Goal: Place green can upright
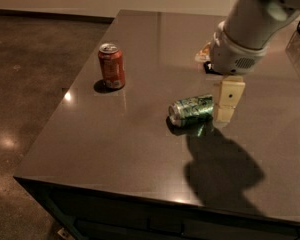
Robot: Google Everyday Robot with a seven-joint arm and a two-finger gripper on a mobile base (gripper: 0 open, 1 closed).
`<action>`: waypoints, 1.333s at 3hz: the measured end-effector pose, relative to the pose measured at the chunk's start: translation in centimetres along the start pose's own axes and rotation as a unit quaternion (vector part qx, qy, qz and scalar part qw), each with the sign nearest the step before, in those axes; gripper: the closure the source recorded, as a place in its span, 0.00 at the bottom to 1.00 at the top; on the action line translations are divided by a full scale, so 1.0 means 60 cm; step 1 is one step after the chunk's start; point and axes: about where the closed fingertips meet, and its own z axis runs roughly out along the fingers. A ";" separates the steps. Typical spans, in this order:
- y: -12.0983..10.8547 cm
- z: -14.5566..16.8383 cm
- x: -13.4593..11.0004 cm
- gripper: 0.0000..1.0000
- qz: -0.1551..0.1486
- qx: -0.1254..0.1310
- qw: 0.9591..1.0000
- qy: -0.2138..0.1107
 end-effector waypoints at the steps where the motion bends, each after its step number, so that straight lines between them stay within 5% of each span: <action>1: -0.009 0.047 0.001 0.00 -0.042 -0.035 0.998 0.015; 3: -0.016 0.115 0.013 0.00 -0.093 -0.083 0.991 0.048; 4: -0.017 0.135 0.019 0.15 -0.104 -0.092 0.989 0.056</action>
Offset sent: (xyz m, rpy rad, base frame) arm 0.0257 0.0059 -0.0759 -0.1828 0.1609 0.2383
